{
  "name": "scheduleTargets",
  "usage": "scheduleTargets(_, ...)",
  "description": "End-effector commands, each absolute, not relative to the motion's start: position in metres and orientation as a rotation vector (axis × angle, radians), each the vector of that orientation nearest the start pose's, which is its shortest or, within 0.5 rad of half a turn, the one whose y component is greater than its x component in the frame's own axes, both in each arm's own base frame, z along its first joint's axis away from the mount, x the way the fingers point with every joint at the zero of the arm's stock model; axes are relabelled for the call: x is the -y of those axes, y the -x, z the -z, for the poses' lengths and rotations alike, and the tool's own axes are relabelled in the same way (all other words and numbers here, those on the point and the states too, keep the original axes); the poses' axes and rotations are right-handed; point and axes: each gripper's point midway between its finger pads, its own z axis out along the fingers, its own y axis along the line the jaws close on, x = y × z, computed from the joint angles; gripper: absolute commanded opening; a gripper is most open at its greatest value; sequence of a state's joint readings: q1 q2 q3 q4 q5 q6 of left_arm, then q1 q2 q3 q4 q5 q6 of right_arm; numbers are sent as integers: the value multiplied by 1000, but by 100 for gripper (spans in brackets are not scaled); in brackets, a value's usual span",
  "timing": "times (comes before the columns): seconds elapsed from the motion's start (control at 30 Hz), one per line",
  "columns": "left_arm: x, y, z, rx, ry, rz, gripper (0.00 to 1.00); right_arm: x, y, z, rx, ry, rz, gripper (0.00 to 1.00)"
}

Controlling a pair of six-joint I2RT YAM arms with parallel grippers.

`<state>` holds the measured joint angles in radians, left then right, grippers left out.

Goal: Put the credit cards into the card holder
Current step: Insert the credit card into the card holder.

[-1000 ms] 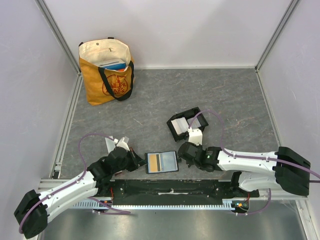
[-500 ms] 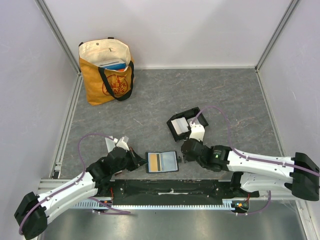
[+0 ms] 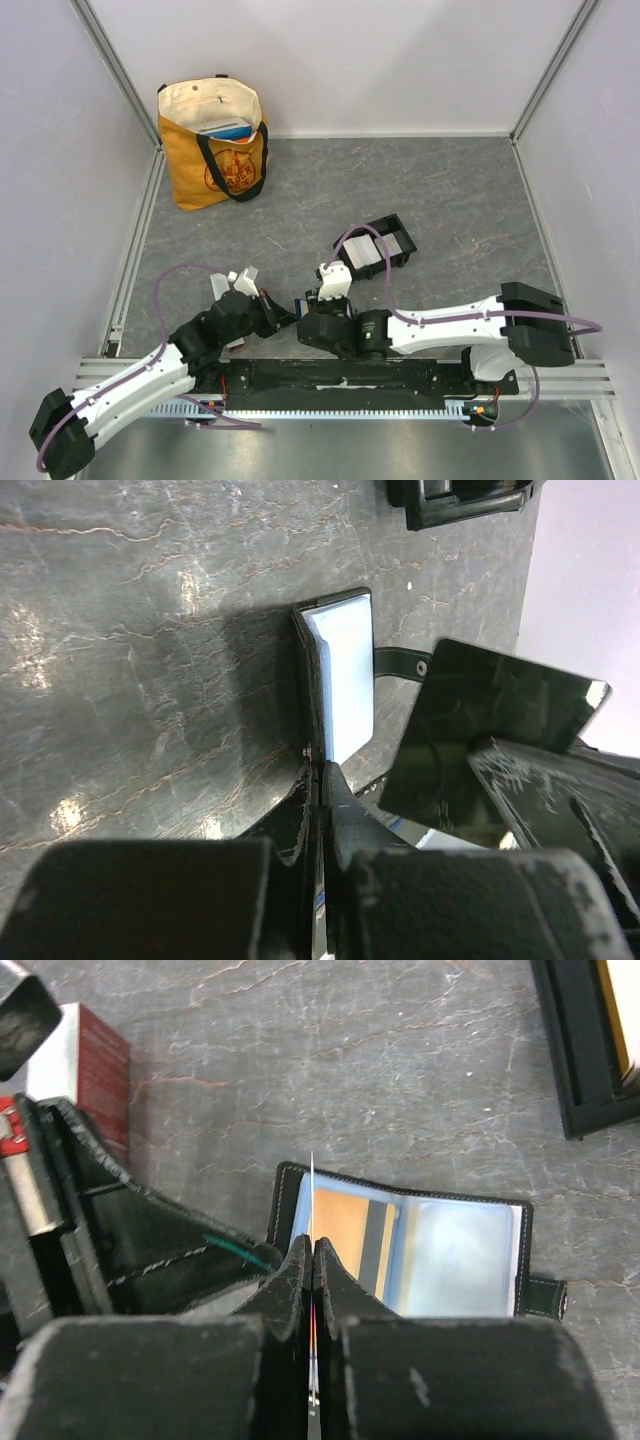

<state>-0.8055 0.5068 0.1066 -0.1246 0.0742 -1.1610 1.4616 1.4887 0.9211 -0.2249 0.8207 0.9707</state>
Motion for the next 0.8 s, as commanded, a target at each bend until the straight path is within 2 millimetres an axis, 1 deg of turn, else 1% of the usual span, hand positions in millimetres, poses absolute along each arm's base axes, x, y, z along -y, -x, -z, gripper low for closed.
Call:
scheduleTargets(0.0,221,-135,-93,-2259,380,1287,2,-374,-167,-149,-1983,-30,-498,0)
scheduleTargets(0.13,221,-134,-92,-2256,394,1299,2,-382,-167,-148,-1983,-29,-509,0)
scheduleTargets(0.43,220,-133,-91,-2254,394,1304,2,-390,-167,-141,-1992,-4,-493,0)
scheduleTargets(0.6,221,-133,-92,-2254,390,1304,2,-388,-167,-131,-2004,20,-449,0)
scheduleTargets(0.77,220,-133,-91,-2253,395,1302,2,-387,-167,-128,-2007,32,-432,0)
